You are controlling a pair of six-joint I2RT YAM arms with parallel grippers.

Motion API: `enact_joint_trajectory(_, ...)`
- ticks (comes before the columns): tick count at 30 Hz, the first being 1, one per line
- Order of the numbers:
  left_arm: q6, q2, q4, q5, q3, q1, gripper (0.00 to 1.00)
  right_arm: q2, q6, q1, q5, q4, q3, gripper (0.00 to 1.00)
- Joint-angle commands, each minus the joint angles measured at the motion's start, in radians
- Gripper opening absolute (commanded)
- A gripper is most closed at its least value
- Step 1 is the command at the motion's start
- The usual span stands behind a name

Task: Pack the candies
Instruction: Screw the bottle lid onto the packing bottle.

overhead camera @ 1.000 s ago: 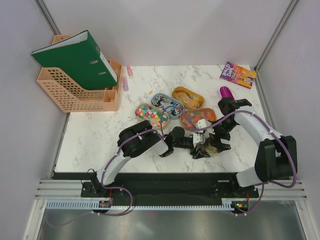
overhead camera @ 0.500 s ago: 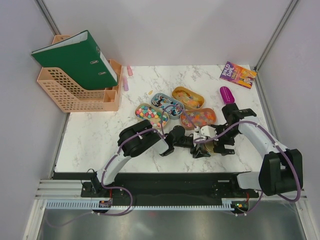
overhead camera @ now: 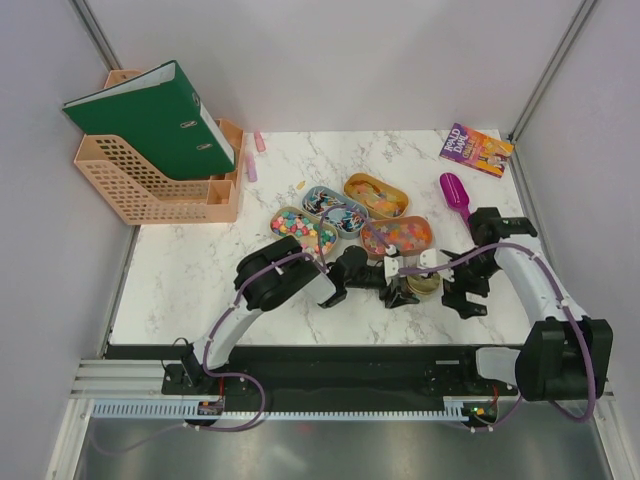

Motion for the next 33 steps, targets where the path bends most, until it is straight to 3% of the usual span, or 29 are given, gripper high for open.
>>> enact_joint_trajectory(1, -0.014, 0.139, -0.464, -0.147, -0.071, 0.041, 0.02, 0.040, -0.027, -0.013, -0.038, -0.090, 0.105, 0.98)
enact_joint_trajectory(9, -0.013, 0.142, -0.470, -0.137, -0.069, 0.039, 0.02, 0.214, -0.009, 0.028, -0.151, 0.034, 0.248, 0.98)
enact_joint_trajectory(16, -0.008, 0.143, -0.472, -0.133, -0.071, 0.039, 0.02, 0.372, -0.035, 0.090, -0.181, 0.039, 0.352, 0.98)
enact_joint_trajectory(24, -0.003, 0.142, -0.473, -0.135, -0.071, 0.039, 0.02, 0.441, -0.050, 0.131, -0.187, -0.001, 0.374, 0.98)
enact_joint_trajectory(33, -0.014, 0.147, -0.476, -0.141, -0.069, 0.041, 0.02, 0.404, -0.036, 0.133, -0.159, -0.004, 0.300, 0.98)
